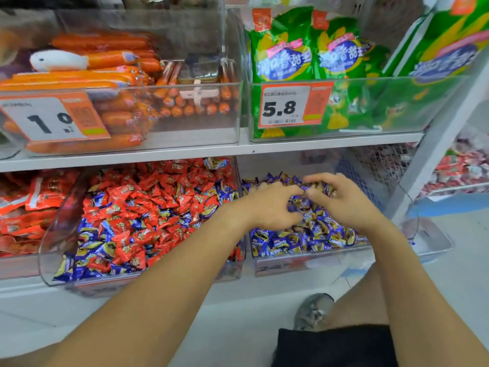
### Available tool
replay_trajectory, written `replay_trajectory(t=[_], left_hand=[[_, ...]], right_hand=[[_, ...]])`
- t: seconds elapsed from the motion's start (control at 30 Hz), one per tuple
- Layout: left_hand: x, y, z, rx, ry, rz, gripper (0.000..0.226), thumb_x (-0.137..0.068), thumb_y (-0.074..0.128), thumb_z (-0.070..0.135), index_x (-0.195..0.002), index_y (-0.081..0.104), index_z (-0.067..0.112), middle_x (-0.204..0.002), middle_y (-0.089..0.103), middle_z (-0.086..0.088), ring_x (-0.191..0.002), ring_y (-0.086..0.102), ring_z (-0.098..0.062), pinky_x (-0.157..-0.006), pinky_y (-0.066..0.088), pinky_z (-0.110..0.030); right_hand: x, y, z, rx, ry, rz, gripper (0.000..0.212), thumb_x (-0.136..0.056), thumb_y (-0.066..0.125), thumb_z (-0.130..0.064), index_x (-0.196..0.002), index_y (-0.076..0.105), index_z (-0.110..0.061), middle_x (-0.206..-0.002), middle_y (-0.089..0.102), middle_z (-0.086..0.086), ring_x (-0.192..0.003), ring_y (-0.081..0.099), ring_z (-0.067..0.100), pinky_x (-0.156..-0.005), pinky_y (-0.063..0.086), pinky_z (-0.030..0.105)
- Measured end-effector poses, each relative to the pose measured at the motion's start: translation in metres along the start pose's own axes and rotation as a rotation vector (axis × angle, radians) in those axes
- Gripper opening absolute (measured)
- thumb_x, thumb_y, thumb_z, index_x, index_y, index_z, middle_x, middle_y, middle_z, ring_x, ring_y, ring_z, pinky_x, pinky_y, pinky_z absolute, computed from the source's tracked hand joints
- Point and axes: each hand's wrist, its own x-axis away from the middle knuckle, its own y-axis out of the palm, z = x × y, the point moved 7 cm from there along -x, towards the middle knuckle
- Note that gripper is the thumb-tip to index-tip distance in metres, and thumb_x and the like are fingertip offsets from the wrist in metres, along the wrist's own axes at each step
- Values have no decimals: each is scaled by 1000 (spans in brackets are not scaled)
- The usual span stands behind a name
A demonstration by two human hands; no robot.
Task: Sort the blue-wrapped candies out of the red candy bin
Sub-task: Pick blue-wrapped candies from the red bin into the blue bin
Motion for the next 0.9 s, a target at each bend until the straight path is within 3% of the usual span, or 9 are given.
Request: replay_trajectory(t=[0.07, 0.17, 0.23, 0.4, 0.53, 0.63, 0.7, 0.8, 0.9], left_hand=[[12, -14, -10, -8, 65, 218, 46, -91, 55, 39, -136, 49, 32, -125, 55, 0, -124, 43, -23, -107, 34, -46], [61, -39, -42, 137, 123, 731, 21, -88, 56, 23, -105, 66, 21, -103, 61, 5, -103, 51, -13, -95, 39, -31], [91, -39, -76, 92, 17, 889, 15, -85, 57, 15, -97, 67, 17, -97, 61, 3, -95, 52, -16, -89, 38, -29], [103, -5, -142, -122, -242, 516, 43, -90, 61, 22, -131, 56, 14, -122, 61, -8, -114, 52, -30, -99, 43, -44], [113, -6, -153, -86, -270, 518, 45, -89, 63, 24, -132, 57, 10, -119, 57, -9, -111, 55, -28, -98, 45, -37], [114, -9, -155, -61, -262, 457, 46, -88, 63, 17, -133, 56, 13, -121, 54, -10, -112, 56, -28, -99, 44, -35], [116, -11, -156, -33, -258, 435, 41, -88, 65, 15, -129, 60, 16, -119, 54, -7, -110, 57, -25, -97, 43, -32], [122, -16, -154, 12, -252, 450, 29, -89, 66, 18, -118, 65, 17, -109, 54, -1, -105, 57, -21, -88, 40, -24], [131, -25, -146, 21, -243, 505, 28, -92, 60, 23, -119, 63, 15, -107, 55, -1, -107, 55, -20, -91, 43, -27]], right_hand=[[-2, -3, -1, 4, -16, -34, 36, -94, 63, -38, -130, 60, -36, -120, 61, -2, -103, 58, 4, -93, 42, 22], [-3, -1, -12, -44, -61, -97, 35, -95, 62, -36, -130, 61, -38, -120, 66, -3, -103, 61, 2, -91, 45, 25], [-3, 4, -26, -76, -102, -76, 29, -96, 62, -29, -124, 65, -34, -118, 67, -8, -101, 60, -3, -88, 44, 20], [1, 49, -90, -113, -248, -33, 17, -95, 62, -16, -107, 71, -23, -101, 71, -10, -93, 64, -1, -83, 48, 14], [-5, 106, -139, 205, -459, -153, 21, -92, 61, -15, -110, 69, -19, -102, 66, -3, -88, 61, 11, -83, 48, 23], [-28, 143, -143, 574, -439, -283, 33, -90, 61, -20, -123, 61, -19, -117, 62, 4, -108, 58, 22, -90, 48, 35], [-40, 162, -141, 700, -417, -383, 38, -87, 68, -25, -123, 60, -17, -120, 63, 6, -112, 57, 25, -89, 49, 36], [-49, 182, -137, 763, -389, -484, 33, -83, 75, -27, -113, 65, -17, -107, 67, 2, -102, 62, 24, -84, 52, 35], [-54, 178, -142, 622, -398, -435, 15, -85, 74, -24, -96, 68, -16, -87, 65, -3, -87, 62, 21, -75, 48, 30]])
